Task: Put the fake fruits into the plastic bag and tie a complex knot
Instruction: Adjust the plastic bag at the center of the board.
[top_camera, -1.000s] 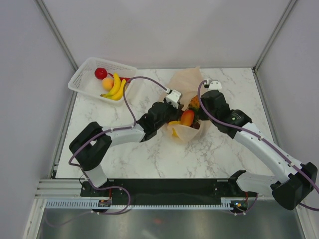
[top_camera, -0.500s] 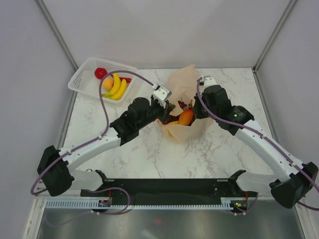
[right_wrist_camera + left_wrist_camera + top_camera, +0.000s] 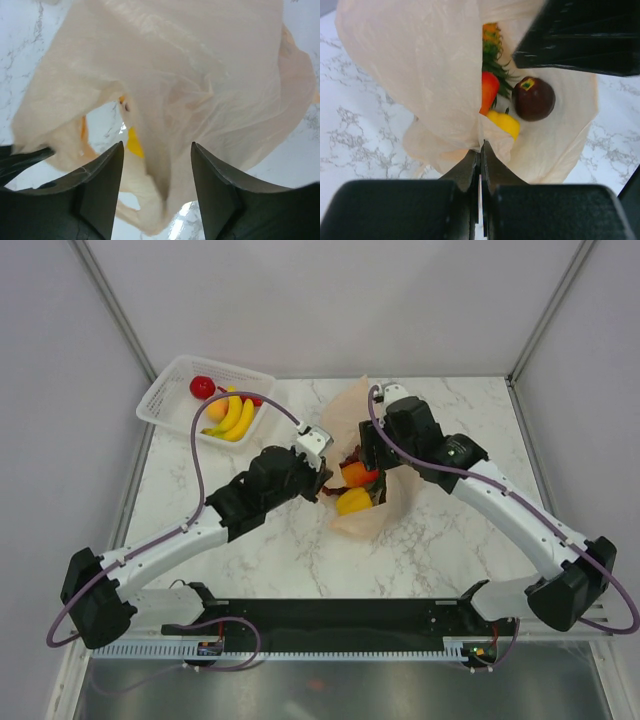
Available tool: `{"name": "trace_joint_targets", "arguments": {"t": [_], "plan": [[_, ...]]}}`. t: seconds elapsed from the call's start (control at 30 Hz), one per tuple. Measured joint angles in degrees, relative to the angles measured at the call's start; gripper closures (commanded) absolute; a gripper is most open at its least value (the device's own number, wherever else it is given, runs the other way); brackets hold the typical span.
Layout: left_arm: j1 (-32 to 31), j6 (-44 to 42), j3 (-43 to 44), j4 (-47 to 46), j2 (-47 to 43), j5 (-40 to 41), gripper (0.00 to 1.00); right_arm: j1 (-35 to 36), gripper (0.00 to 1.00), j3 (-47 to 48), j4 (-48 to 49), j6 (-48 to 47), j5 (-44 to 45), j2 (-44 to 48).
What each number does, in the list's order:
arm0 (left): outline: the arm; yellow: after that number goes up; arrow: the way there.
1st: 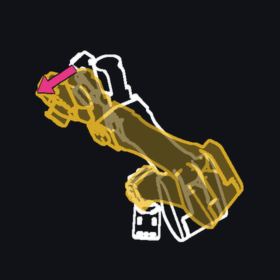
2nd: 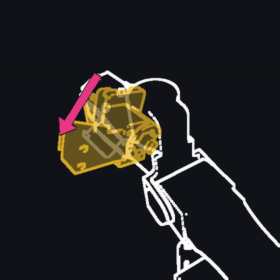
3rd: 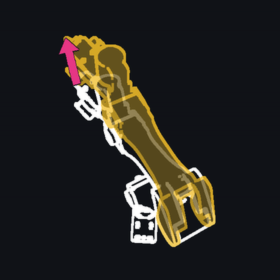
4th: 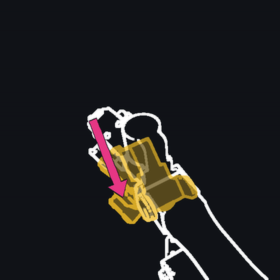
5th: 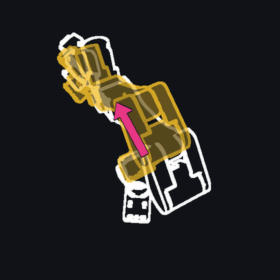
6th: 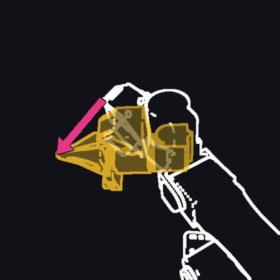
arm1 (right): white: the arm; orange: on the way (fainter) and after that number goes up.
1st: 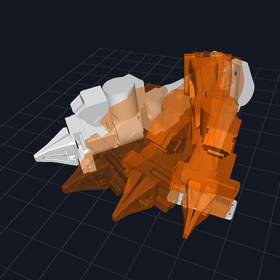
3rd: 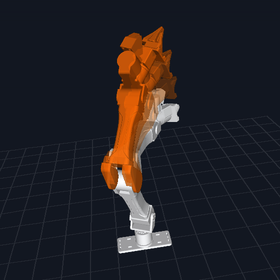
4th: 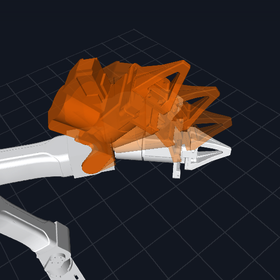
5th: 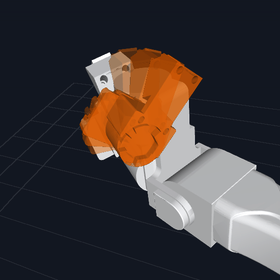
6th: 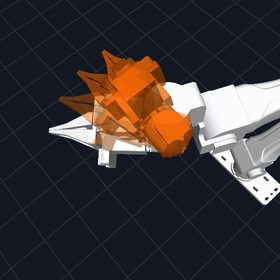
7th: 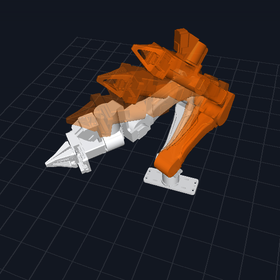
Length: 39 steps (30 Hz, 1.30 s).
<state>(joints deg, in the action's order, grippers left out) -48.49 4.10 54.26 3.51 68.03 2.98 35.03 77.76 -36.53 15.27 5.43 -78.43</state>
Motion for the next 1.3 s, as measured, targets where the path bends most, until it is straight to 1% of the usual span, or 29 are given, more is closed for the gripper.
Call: {"name": "trace_joint_targets", "arguments": {"t": [0.07,0.17,0.23,0.3,0.37,0.43,0.5,0.6,0.67,0.73,0.83,0.87,0.9,0.93,1.0,1.07,1.17,1.3], "plan": [[0.52,0.13,-1.68,0.24,0.00,-0.07,0.98,3.17,0.34,-0.02,-1.38,0.00,1.92,1.36],[2.80,0.66,-3.67,0.66,0.52,-0.79,0.98,12.31,0.33,-0.31,-2.84,1.84,6.08,3.96],[5.22,1.07,-4.50,0.63,1.07,-2.05,0.98,18.88,0.35,-2.21,-2.99,4.85,9.11,6.21],[7.50,1.40,-5.22,0.66,1.33,-3.52,0.98,24.02,0.36,-5.03,-3.26,9.29,12.92,8.07],[9.01,1.62,-5.55,0.66,1.49,-4.44,0.98,28.39,0.34,-8.17,-3.37,14.80,17.59,9.11],[9.79,1.97,-5.60,0.63,1.75,-4.92,0.98,32.11,0.30,-10.82,-3.48,20.13,22.56,9.18],[9.79,2.29,-5.60,0.52,1.86,-5.09,0.98,36.63,0.23,-13.25,-3.52,25.55,27.91,9.09],[9.79,2.58,-5.70,-0.44,2.36,-5.11,0.98,42.66,0.19,-13.84,-3.93,32.09,34.47,8.17],[9.79,2.73,-6.47,-1.84,2.62,-5.07,0.98,44.65,0.18,-12.70,-5.29,36.81,37.38,6.10],[9.79,2.86,-7.65,-2.91,2.62,-4.98,0.98,45.62,0.17,-10.36,-8.28,44.52,40.41,2.05],[9.79,2.89,-10.08,-4.46,2.56,-4.55,0.98,47.47,0.12,-8.09,-13.66,58.47,45.00,-4.76],[9.79,2.91,-10.88,-4.68,2.49,-4.48,0.98,48.46,0.08,-8.07,-15.23,62.75,46.18,-6.56],[9.86,2.91,-11.30,-4.87,2.43,-4.46,0.98,49.27,0.08,-8.07,-16.76,66.49,46.97,-8.04],[9.86,2.89,-11.58,-4.98,2.43,-4.44,0.98,49.81,0.04,-8.07,-17.70,69.05,47.52,-9.07],[9.90,2.89,-11.80,-5.35,2.40,-4.39,0.98,50.49,0.02,-7.98,-19.34,74.27,48.81,-11.19],[9.90,2.89,-11.87,-5.86,2.29,-4.37,0.98,50.07,0.02,-6.88,-21.00,77.66,49.92,-13.51],[9.90,2.91,-12.37,-7.02,1.97,-4.35,0.98,48.28,0.02,-4.55,-21.59,80.32,51.17,-16.85],[9.90,2.93,-13.53,-7.45,1.88,-3.93,0.98,44.02,0.02,-3.78,-21.68,82.71,51.84,-19.32]]}}
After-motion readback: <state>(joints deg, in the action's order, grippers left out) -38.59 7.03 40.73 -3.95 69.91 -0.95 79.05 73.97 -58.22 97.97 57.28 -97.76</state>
